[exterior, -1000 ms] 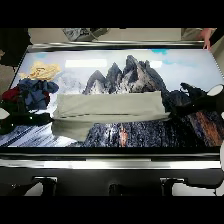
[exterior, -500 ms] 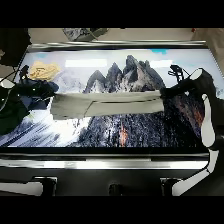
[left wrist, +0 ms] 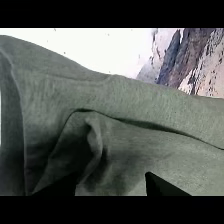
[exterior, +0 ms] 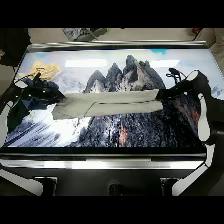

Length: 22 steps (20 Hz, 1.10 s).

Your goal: Fold the shirts.

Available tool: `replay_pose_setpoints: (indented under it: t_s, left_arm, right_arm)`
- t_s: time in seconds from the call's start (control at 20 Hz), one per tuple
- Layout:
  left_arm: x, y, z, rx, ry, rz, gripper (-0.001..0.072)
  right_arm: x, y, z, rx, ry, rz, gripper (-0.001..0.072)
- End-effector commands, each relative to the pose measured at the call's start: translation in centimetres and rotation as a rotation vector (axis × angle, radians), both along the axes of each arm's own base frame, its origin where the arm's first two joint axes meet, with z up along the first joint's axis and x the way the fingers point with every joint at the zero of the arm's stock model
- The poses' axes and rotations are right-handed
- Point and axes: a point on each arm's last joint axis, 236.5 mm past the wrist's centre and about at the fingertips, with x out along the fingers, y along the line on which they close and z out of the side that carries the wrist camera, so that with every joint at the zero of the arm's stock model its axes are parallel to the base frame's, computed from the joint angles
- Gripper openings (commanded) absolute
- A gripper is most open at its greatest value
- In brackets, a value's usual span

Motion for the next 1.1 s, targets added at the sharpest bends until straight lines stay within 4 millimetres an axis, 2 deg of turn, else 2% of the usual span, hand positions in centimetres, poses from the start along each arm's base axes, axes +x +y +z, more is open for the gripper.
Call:
replay_pose_setpoints:
  t_s: [0.0, 0.15, 0.3, 0.45, 0.5, 0.55, 0.6, 0.65, 0.75, 0.8, 0.95, 1.05]
  left_arm:
    - [-0.3, 0.2, 3.5, 0.003, -0.046, -0.021, 0.0530]
    - [-0.5, -0.9, 8.2, 0.026, -0.144, -0.049, 0.0530]
    - [-1.2, -3.4, 12.3, 0.041, -0.229, -0.096, 0.0530]
    - [-2.0, -6.7, 14.5, 0.042, -0.277, -0.162, 0.0530]
    - [-2.3, -8.0, 14.6, 0.038, -0.278, -0.190, 0.0529]
    - [-2.5, -9.4, 14.4, 0.033, -0.275, -0.219, 0.0529]
    - [-2.7, -11.0, 14.0, 0.029, -0.272, -0.246, 0.0528]
    - [-2.8, -12.7, 13.4, 0.024, -0.272, -0.269, 0.0487]
    - [-2.9, -16.6, 11.4, 0.013, -0.270, -0.302, 0.0096]
    - [-3.1, -19.0, 9.9, 0.010, -0.268, -0.326, 0.0041]
    - [-5.2, -26.5, 4.8, -0.055, -0.153, -0.344, 0.0041]
    - [-6.7, -32.2, 2.6, -0.173, -0.089, -0.335, 0.0041]
  right_arm:
    - [-1.1, -2.1, 1.1, 0.092, 0.016, -0.033, 0.0667]
    - [-0.1, -0.6, 0.2, 0.279, 0.023, -0.100, 0.0684]
    - [-0.2, 1.8, -2.4, 0.339, 0.100, -0.114, 0.0683]
    - [-0.2, 4.0, -3.9, 0.349, 0.160, -0.148, 0.0639]
    - [0.0, 4.6, -4.0, 0.346, 0.157, -0.143, 0.0554]
    - [0.3, 5.3, -4.0, 0.343, 0.149, -0.135, 0.0353]
    - [0.4, 5.9, -3.8, 0.349, 0.144, -0.130, 0.0068]
    - [0.6, 6.5, -3.1, 0.368, 0.128, -0.118, 0.0055]
    - [1.0, 7.4, 0.6, 0.390, 0.044, -0.047, 0.0054]
    - [0.9, 7.4, 2.9, 0.380, 0.004, -0.022, 0.0053]
    - [-1.1, 8.3, 11.3, 0.353, -0.110, 0.077, 0.0053]
    - [-3.5, 8.6, 16.3, 0.275, -0.171, 0.144, 0.0053]
